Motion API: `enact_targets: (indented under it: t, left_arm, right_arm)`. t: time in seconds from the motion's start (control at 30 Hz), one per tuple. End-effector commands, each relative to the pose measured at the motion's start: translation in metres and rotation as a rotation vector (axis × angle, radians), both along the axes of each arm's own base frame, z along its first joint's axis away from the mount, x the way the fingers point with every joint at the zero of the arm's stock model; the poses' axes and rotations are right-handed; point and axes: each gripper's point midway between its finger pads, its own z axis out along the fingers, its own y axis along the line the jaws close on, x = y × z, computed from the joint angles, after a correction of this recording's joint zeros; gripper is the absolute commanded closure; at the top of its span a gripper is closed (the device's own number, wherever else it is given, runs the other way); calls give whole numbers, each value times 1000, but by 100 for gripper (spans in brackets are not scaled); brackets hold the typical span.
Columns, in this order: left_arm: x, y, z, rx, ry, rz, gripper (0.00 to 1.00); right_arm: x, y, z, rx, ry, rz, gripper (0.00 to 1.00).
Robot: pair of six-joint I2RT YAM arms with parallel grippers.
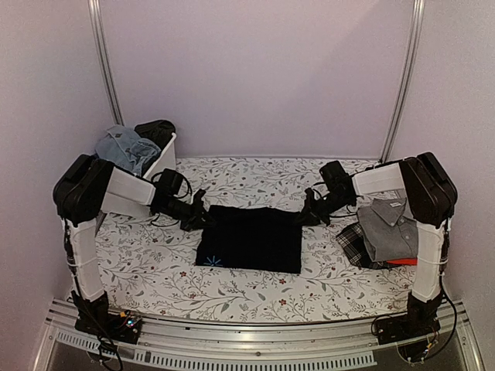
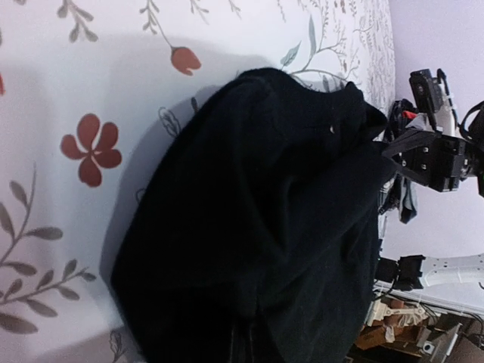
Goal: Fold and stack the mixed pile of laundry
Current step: Smooth out the square-folded T-shirt at the center of the board.
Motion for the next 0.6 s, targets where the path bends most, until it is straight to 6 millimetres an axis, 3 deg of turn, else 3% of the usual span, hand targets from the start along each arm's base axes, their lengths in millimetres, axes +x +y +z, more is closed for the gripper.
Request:
enact_targets:
  t: [0.0, 0.1, 0.23, 0.4, 0.57]
  left_arm:
    - [4, 5, 24, 5, -54, 15, 100]
    - [19, 10, 37, 7, -77, 34, 100]
    - [43, 17, 38, 2, -77, 63, 100]
    - [66, 13, 29, 16, -81, 51, 100]
    - [71, 14, 11, 34, -53, 63, 100]
  right_arm:
    - [6, -3, 43, 12, -57, -28, 100]
    - [15, 2, 49, 6, -69, -6, 100]
    - [31, 4, 39, -18, -84, 20, 100]
    - [50, -2, 18, -35, -76, 11, 100]
    - [71, -2, 6, -27, -82, 4, 100]
